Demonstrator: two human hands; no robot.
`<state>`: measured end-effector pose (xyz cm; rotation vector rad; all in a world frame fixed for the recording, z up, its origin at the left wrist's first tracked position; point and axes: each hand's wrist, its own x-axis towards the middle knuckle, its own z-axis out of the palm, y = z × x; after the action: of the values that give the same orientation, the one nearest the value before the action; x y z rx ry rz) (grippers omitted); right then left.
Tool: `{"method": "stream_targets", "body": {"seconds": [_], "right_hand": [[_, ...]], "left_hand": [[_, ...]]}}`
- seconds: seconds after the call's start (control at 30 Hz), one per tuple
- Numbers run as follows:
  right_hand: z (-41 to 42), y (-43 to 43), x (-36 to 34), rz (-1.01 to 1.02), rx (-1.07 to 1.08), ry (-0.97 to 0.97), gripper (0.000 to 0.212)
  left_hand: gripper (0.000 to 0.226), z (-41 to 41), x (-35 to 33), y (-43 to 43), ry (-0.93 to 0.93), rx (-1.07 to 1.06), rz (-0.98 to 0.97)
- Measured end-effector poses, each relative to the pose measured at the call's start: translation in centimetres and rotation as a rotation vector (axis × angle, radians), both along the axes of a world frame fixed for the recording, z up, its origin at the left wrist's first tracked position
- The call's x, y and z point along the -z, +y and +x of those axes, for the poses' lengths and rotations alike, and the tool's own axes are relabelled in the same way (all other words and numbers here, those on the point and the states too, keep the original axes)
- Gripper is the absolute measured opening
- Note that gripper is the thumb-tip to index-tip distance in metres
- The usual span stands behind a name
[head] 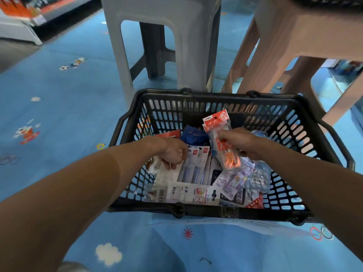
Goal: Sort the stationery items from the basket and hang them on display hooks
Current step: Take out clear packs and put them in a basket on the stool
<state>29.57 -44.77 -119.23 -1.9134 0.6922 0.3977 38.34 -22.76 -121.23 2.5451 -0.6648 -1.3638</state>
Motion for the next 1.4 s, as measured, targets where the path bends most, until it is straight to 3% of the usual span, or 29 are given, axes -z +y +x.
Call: {"method": "stream_targets", "body": {"seconds": [0.1,0.2,0.33,0.4,0.63,0.8,0.9,1.03,1.13,1.4], "right_hand": [[0.1,-0.2,-0.1,0.010,-0.011,0.011,0.021],[0.1,-0.2,-0.2,0.033,-0.037,0.018,0.019],[0.1,-0.1,-0.4,0.092,-0.042,0.013,0.019],[0.1,-0.1,-0.5,0.112,-0.051,0.012,0.017],[-0.1,-0.1,-1.0,0.104,-0.082,0.016,0.014],[-0.4,-0.5,-1.2,0.070,-0.064,-0.005,0.018],[-0.6,-0.3,-1.7,0.093,-0.028,-0.024,0.019],[-0.7,-0.2,-2.4,0.223,0.030,-0.068,0.012],[-0.6,-0.2,-2.8,0.282,0.046,-0.119,0.010],[-0.5,0.1,-2.0,0.214,0.000,-0.116,0.014]], "left_hand": [[0.019,0.9,-0.2,0.1,-0.249,0.108,-0.003],[0.027,1.4,-0.2,0.8,-0.522,0.274,0.172],[0.044,0.6,0.8,2.1,-0.544,0.488,0.441],[0.046,0.3,1.0,2.1,-0.560,0.547,0.442],[0.036,0.7,-0.2,1.5,-0.497,0.294,0.303],[0.022,1.6,-2.8,0.3,-0.543,-0.051,-0.037],[0.011,1.8,-3.8,0.0,-0.382,-0.295,-0.267],[0.045,1.7,-5.3,-0.1,0.058,-0.592,-0.484],[0.037,1.7,-5.7,-0.1,0.180,-0.650,-0.550],[0.018,0.6,-5.2,-0.7,0.463,-0.583,-0.521]]}}
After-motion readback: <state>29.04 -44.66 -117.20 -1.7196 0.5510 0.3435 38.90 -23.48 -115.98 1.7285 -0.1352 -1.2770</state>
